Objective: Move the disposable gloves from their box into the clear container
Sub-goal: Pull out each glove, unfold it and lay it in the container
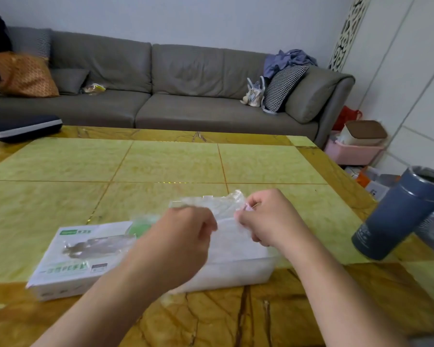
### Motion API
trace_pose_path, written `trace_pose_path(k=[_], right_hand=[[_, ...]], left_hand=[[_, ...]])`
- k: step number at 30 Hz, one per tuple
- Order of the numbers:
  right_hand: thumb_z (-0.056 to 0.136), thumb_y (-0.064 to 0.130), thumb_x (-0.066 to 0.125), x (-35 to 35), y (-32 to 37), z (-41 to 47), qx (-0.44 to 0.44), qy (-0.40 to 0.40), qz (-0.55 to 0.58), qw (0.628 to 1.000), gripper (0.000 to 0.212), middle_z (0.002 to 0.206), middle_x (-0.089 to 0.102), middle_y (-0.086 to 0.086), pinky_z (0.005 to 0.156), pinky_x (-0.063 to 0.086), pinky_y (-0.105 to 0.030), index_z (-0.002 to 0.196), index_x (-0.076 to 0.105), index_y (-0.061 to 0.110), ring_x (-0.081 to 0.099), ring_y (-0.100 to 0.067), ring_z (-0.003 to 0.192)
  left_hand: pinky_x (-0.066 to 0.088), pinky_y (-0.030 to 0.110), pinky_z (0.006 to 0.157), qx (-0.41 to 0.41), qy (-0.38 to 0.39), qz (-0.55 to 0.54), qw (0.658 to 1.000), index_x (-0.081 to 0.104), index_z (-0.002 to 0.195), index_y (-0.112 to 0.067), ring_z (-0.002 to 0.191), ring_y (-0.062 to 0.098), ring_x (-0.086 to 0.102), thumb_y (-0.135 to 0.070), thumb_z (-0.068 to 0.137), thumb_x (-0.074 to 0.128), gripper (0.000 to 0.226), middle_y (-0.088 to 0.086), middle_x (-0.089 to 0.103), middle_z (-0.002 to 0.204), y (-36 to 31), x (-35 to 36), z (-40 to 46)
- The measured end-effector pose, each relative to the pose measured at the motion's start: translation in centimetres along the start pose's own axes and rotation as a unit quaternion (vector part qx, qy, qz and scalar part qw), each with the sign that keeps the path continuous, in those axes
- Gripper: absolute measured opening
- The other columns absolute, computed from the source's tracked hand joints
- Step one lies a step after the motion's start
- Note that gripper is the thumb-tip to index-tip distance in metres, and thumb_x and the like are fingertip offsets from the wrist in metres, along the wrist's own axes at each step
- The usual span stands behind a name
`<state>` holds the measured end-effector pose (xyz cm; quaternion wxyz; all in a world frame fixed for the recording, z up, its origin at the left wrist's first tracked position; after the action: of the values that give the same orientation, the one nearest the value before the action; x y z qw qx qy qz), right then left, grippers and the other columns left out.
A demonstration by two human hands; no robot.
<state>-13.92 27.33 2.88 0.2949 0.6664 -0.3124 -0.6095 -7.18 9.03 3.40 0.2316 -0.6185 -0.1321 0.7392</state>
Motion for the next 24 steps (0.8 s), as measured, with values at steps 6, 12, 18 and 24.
trace_pose_path(k=[6, 12, 18, 24], right_hand=[[0.091, 0.009, 0.064, 0.4, -0.9, 0.5, -0.003, -0.002, -0.112, 0.994, 0.016, 0.079, 0.076, -0.021, 0.044, 0.047, -0.035, 0.084, 0.065, -0.006, 0.068, -0.015, 0.041], [0.096, 0.009, 0.06, 0.1, -0.7, 0.7, -0.004, -0.013, -0.196, 0.981, 0.024, 0.058, 0.068, -0.011, 0.047, 0.061, -0.039, 0.075, 0.065, 0.001, 0.054, -0.015, 0.026], [0.091, -0.001, 0.056, 0.0, -0.4, 0.2, 0.007, -0.01, -0.235, 0.972, 0.023, 0.045, 0.064, -0.008, 0.04, 0.049, -0.026, 0.069, 0.063, 0.0, 0.049, -0.015, 0.023], [0.086, -0.003, 0.062, -0.7, -0.1, 0.1, -0.002, -0.036, -0.289, 0.957, 0.023, 0.062, 0.062, -0.008, 0.044, 0.042, -0.024, 0.068, 0.053, 0.008, 0.067, -0.025, 0.05]], left_hand=[[0.056, 0.031, 0.09, -0.094, 0.219, 0.056, 0.97, 0.056, 0.132, -0.039, 0.097, 0.011, 0.065, -0.041, 0.1, 0.059, 0.032, -0.012, 0.064, 0.12, 1.6, 3.6, 2.2], [0.054, 0.032, 0.096, -0.069, 0.288, 0.113, 0.948, 0.047, 0.147, -0.041, 0.108, 0.009, 0.064, -0.048, 0.087, 0.075, 0.066, -0.018, 0.066, 0.118, 1.5, 3.3, 4.1], [0.046, 0.023, 0.058, -0.059, 0.32, 0.171, 0.93, 0.047, 0.143, -0.048, 0.065, 0.004, 0.057, -0.046, 0.075, 0.087, 0.079, -0.014, 0.06, 0.099, 1.0, 3.1, 5.1], [0.046, 0.026, 0.063, -0.025, 0.294, 0.21, 0.932, 0.048, 0.143, -0.046, 0.063, 0.004, 0.056, -0.043, 0.076, 0.087, 0.078, -0.014, 0.055, 0.093, 1.1, 3.1, 5.2]])
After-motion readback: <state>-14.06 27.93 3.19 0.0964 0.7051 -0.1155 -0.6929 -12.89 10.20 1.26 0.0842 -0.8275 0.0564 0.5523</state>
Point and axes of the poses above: each hand's wrist, its own z-axis towards the middle knuckle, its own x-axis out of the palm, y = z × x, the point moved 2 cm from there along z, towards the middle knuckle
